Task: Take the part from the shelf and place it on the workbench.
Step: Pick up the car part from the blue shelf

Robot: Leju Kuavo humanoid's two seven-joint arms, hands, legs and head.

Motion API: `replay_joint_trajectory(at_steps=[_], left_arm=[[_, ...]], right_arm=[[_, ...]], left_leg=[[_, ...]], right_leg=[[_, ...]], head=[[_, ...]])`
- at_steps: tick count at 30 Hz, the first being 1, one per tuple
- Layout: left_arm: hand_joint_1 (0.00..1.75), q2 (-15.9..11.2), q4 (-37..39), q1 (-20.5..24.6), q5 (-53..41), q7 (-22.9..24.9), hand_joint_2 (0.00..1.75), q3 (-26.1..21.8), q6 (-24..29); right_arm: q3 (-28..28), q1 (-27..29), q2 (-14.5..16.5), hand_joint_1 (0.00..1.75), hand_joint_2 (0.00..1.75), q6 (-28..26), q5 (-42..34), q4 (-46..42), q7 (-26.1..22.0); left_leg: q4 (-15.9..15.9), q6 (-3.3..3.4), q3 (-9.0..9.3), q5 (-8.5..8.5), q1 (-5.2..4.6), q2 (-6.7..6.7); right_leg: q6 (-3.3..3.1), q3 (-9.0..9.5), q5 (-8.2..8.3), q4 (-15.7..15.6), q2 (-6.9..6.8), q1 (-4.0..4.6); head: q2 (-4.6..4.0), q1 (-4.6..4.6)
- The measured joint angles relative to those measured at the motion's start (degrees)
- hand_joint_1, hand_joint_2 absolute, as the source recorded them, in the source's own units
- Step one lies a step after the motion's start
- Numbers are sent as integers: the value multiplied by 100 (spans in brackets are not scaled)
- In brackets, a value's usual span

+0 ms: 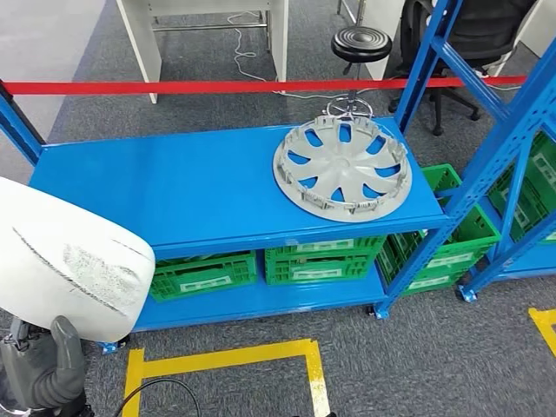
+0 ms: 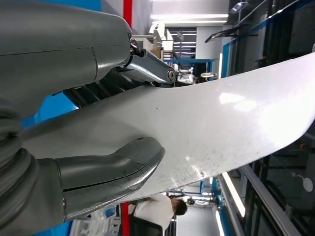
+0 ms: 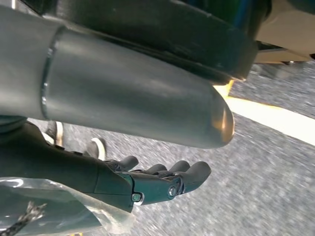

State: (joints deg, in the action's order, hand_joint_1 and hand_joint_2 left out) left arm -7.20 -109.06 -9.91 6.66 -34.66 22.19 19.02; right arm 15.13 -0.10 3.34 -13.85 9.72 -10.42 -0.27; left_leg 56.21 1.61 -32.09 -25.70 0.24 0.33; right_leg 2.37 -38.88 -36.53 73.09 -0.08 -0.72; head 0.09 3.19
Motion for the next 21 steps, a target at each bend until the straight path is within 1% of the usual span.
replay_joint_trajectory(at_steps=[1, 2, 3, 4, 5, 6, 7, 8, 9, 10, 11, 12, 13, 14, 15, 16, 17, 18, 19, 20, 21], left_arm=[[175, 8, 1, 1, 8, 1, 175, -2, -7], [175, 17, 1, 1, 16, 6, 175, -3, -10], [175, 26, 1, 1, 30, 18, 175, -4, -11], [175, 35, 1, 0, 48, 45, 175, -9, -12], [175, 45, 1, -1, 79, 83, 175, -17, -13], [175, 55, 1, -1, 119, 125, 175, -28, -19], [175, 65, 1, -2, 165, 164, 175, -41, -32], [175, 73, 1, -2, 211, 190, 175, -53, -55], [175, 79, 1, -4, 247, 203, 175, -63, -82], [175, 83, 1, -9, 272, 209, 175, -72, -106], [175, 84, 1, -13, 287, 210, 175, -80, -125], [175, 85, 1, -17, 296, 210, 175, -87, -139], [175, 86, 1, -20, 303, 210, 175, -92, -154], [175, 87, 2, -22, 309, 209, 175, -97, -169], [175, 88, 2, -25, 321, 208, 175, -106, -187], [175, 88, 3, -31, 337, 205, 175, -119, -205], [175, 88, 3, -37, 353, 202, 175, -132, -222], [175, 88, 3, -42, 368, 199, 175, -144, -237], [175, 88, 3, -46, 380, 194, 175, -153, -250], [175, 90, 2, -49, 390, 190, 175, -160, -262], [175, 92, 2, -52, 399, 183, 175, -166, -275]], right_arm=[[-11, 0, 0, 0, 0, 7, -4, 2, 1], [-20, 0, -1, 0, 0, 10, -7, 4, 2], [-25, -3, -2, 0, 0, 7, -8, 5, 5], [-32, -11, -2, 0, 0, -5, -8, 6, 12], [-40, -21, -3, 0, 0, -26, -8, 6, 22], [-48, -30, -3, 0, 0, -46, -9, 7, 37], [-55, -38, -3, 0, 0, -64, -12, 9, 49], [-61, -41, -3, 0, 0, -73, -21, 10, 56], [-67, -39, -2, 0, 0, -73, -31, 14, 60], [-76, -36, -1, 0, 0, -72, -43, 16, 61], [-90, -29, 1, 0, 0, -69, -55, 18, 61], [-103, -23, 2, 0, 0, -66, -64, 20, 57], [-114, -20, 2, 0, 0, -62, -74, 20, 50], [-121, -17, 2, 0, 0, -59, -83, 21, 38], [-127, -17, 2, 0, 0, -56, -91, 21, 22], [-135, -17, 2, 0, 0, -53, -94, 21, 8], [-143, -15, 2, 0, 0, -51, -96, 21, -3], [-150, -14, 2, 0, 0, -48, -93, 21, -10], [-153, -13, 3, 0, 0, -43, -88, 21, -14], [-154, -13, 3, 0, 0, -37, -80, 21, -16], [-154, -14, 4, 0, 0, -28, -69, 21, -17]], left_leg=[[13, -7, -94, 65, -2, 2], [28, -17, -182, 124, -2, 3], [48, -32, -255, 178, -2, 3], [72, -54, -319, 225, -7, 1], [100, -78, -366, 267, -15, 0], [125, -107, -396, 313, -22, 0], [136, -139, -421, 361, -27, 2], [137, -171, -434, 412, -25, 4], [134, -205, -449, 447, -14, 2], [163, -239, -473, 385, -2, -4], [280, -271, -511, 208, 9, -10], [507, -299, -567, -66, 20, -15], [839, -324, -630, -397, 26, -16], [1216, -342, -681, -665, 30, -16], [1532, -354, -699, -803, 32, -16], [1706, -357, -651, -797, 33, -16], [1683, -352, -523, -676, 33, -16], [1457, -337, -308, -509, 33, -16], [1073, -311, -28, -398, 31, -19], [648, -282, 246, -370, 24, -22], [303, -253, 449, -399, 14, -24]], right_leg=[[5, 57, 55, 112, -1, 0], [3, 217, 213, 17, -1, 0], [-5, 473, 389, -268, -1, 0], [-18, 795, 480, -694, 0, 2], [-37, 1111, 482, -1141, 4, 6], [-59, 1319, 424, -1483, 9, 12], [-84, 1427, 354, -1691, 15, 23], [-120, 1437, 340, -1761, 18, 34], [-162, 1383, 369, -1760, 9, 32], [-208, 1339, 420, -1760, -3, 31], [-257, 1285, 482, -1766, -23, 24], [-293, 1218, 549, -1770, -43, 16], [-315, 1143, 614, -1767, -56, 19], [-325, 1068, 678, -1762, -66, 22], [-322, 993, 743, -1749, -71, 24], [-317, 908, 808, -1728, -73, 25], [-308, 822, 866, -1698, -74, 26], [-297, 733, 918, -1663, -74, 26], [-281, 650, 961, -1629, -74, 26], [-259, 585, 1003, -1598, -70, 33], [-231, 536, 1045, -1578, -69, 40]], head=[[0, 1], [0, 1], [0, 1], [1, 3], [1, 5], [2, 8], [2, 10], [2, 11], [1, 15], [1, 14], [1, 3], [1, -5], [1, -18], [0, -26], [0, -25], [0, -26], [0, -26], [0, -26], [0, -26], [0, -23], [0, -21]])
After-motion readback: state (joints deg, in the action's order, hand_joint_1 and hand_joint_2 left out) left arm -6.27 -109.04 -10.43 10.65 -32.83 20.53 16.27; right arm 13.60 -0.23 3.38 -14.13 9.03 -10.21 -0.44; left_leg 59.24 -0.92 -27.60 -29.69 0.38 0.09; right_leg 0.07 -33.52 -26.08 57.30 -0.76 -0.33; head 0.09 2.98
